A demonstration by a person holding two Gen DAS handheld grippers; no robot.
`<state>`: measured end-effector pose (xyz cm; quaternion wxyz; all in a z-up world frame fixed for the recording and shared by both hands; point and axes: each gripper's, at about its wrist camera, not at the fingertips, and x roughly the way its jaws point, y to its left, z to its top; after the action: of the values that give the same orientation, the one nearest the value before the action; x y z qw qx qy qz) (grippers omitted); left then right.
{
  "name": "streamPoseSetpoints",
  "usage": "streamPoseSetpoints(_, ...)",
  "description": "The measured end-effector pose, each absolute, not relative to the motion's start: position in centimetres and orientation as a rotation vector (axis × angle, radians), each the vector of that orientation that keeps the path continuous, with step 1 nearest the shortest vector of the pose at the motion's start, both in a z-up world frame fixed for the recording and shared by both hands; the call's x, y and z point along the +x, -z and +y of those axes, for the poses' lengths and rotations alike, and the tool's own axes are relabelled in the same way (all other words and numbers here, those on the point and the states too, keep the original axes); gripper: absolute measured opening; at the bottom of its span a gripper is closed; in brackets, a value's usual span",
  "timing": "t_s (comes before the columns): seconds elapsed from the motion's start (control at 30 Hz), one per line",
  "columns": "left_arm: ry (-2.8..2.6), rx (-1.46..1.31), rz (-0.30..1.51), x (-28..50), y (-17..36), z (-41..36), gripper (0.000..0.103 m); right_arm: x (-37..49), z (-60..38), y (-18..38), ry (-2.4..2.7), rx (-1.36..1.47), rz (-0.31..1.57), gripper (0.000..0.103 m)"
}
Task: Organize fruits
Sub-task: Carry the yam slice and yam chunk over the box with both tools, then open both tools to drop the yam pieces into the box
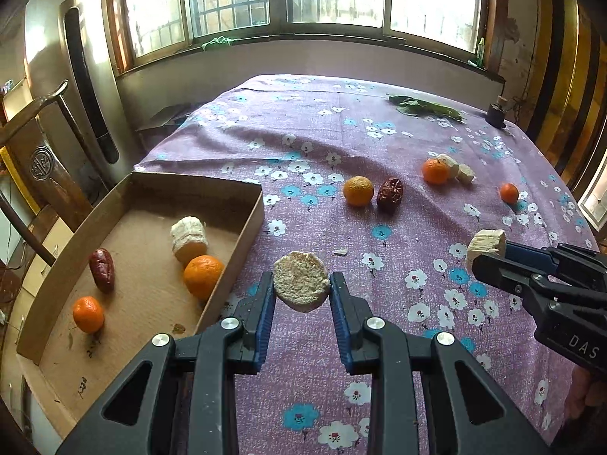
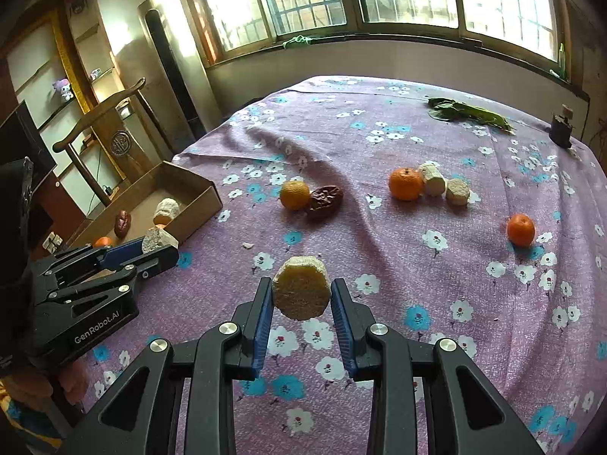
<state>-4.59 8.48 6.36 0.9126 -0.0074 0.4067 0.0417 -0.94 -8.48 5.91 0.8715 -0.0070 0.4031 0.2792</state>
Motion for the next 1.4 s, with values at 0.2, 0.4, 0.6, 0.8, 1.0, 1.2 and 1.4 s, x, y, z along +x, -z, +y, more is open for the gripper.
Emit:
streamPoseSetpoints(0.2,-0.134,-0.014,0.818,-6.5,-6.9,10.7,0.028,-2.4,-5.6,-7.0,-0.65,-0.048,0.821,0.033)
streamPoseSetpoints(0.4,-0.191,-0.029,0.808,-8.0,-7.2,13.6,0.028,-3.6,-1.9,-7.8,-0.718,-0.094,0.804,0.033)
streamPoseSetpoints(0.6,-0.251,-0.055,0.808,-9.4,-7.2,16.9,0.028,-4.2,1.7,-8.5,-0.776,-0.143,0.786,0.034)
streamPoseSetpoints(0.8,-0.297,-0.076,0.811,-11.0,-7.3,19.8,0.028,-4.9,5.6,-8.9,-0.849,-0.201,0.782,0.034)
streamPoseSetpoints(1.0,-0.34,-0.118,0.829,-12.4,-7.1,23.0,0.028,-5.7,9.2,-8.4,-0.92,-0.256,0.795,0.034)
streamPoseSetpoints(1.2,-0.336,-0.154,0.871,-12.8,-6.0,24.3,0.028,-5.9,12.7,-6.6,-0.988,-0.311,0.844,0.034)
streamPoseSetpoints(1.4,-0.351,-0.169,0.898,-12.7,-5.0,25.3,0.028,-5.6,15.5,-4.4,-1.021,-0.361,0.905,0.034)
